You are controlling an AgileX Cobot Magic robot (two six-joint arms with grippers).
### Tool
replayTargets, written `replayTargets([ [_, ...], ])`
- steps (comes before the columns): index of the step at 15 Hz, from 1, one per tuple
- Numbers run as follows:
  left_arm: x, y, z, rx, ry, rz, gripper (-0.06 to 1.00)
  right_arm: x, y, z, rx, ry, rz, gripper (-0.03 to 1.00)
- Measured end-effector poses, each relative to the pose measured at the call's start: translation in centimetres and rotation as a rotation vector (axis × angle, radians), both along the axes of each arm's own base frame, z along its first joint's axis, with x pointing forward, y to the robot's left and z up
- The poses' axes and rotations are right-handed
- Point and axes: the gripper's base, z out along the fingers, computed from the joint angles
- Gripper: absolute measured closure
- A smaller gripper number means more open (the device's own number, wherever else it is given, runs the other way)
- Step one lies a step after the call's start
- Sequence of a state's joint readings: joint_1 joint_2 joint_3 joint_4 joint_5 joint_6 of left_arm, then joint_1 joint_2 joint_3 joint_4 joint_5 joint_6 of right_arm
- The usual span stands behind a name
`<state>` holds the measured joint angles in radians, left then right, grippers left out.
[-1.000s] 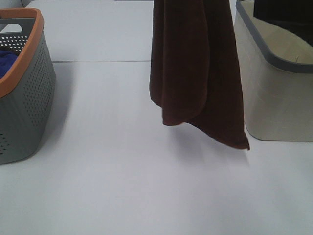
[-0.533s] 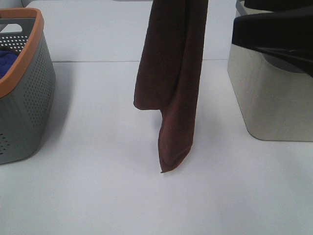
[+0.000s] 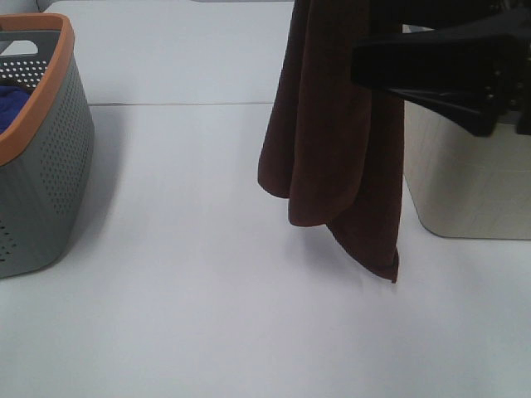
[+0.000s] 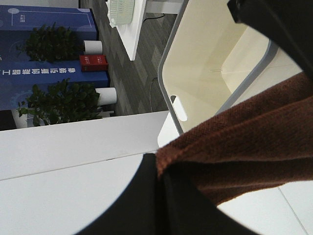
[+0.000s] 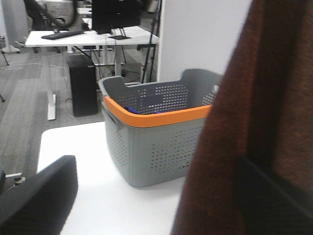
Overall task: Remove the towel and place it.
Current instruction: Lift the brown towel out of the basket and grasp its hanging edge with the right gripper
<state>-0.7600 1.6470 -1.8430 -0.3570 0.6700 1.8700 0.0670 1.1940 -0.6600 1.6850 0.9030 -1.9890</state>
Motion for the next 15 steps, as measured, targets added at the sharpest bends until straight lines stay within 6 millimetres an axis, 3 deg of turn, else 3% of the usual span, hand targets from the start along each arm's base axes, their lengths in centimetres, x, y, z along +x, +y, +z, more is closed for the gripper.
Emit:
replayTargets([
  [4,-0.1,-0.1,0.0,0.0,0.0,-0.002,0.94,2.5,0.2,0.7,0.026,-0.003,-0.01,0.21],
  [7,-0.1,-0.1,0.0,-0.002,0.003,-0.001,0.94,2.6,0.9,-1.3,0.014,0.066,0.151,0.21],
  [10,-0.1,-0.1,0.0,-0.007,0.009,0.002,0.94,2.8,1.3,-2.3,0.012,0.112,0.194,0.21],
  [15,-0.1,-0.1,0.0,-0.011,0.015,0.005,0.94,3.2,4.2,-6.0,-0.05,0.238,0.3,0.21],
])
